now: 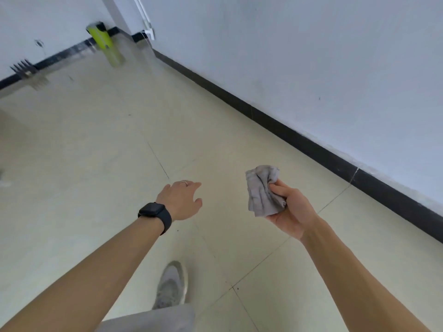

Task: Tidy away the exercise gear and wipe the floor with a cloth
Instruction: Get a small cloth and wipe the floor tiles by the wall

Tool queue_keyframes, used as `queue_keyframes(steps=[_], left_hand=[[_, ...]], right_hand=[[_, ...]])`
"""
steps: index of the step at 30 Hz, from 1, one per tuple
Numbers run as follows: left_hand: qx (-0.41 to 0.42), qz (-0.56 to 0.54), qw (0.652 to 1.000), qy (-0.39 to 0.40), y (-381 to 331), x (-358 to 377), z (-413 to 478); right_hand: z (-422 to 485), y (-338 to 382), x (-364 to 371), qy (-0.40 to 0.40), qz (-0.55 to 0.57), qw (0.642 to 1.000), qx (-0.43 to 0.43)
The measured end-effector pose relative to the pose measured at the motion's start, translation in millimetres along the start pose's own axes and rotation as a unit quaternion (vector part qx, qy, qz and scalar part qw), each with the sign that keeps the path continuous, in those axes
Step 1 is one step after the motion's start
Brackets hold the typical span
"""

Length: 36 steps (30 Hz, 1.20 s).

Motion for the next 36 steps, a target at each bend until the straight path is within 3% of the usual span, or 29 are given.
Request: queue_keyframes(steps=[4,8,12,17,21,27,29,33,36], left_hand=[[0.016,0.005,1.0,-0.018,-2,-1,31],[0.051,0.02,0.998,0.005,-14,43,84],[0.093,0.036,0.994,0.054,-13,101,149],[0.14,0.101,0.978,0.115,-1,164,213],[0.197,0.126,0.966,0.112,9,186,261],[0.259,0.107,0.958,0.065,43,188,348],[0.259,0.1,0.959,0.052,53,189,385],[0.271,0.069,0.96,0.024,63,188,450],[0.295,0.037,0.955,-0.003,61,181,490]], right_hand=[[11,-5,-20,-0.058,-0.024,0.998,-0.026],[35,-34,-72,-0.181,-0.134,0.972,-0.06],[62,-82,-126,-0.318,-0.285,0.901,-0.076],[84,-137,-158,-0.394,-0.374,0.836,-0.081],[97,-161,-165,-0.468,-0.475,0.739,-0.098],[151,-235,-158,-0.46,-0.677,0.574,-0.011],[186,-261,-122,-0.408,-0.721,0.56,-0.001],[280,-330,-25,-0.232,-0.798,0.556,-0.024],[322,-328,-12,-0.155,-0.834,0.528,-0.038]])
Point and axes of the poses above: each hand's wrist, its own z-axis towards the middle knuckle, its own x-axis out of the palm, y = z × x, the point moved 9 cm from there along z, towards the middle knuckle, and after that the axes turned 7 degrees about -x, right-handed, at the moved point
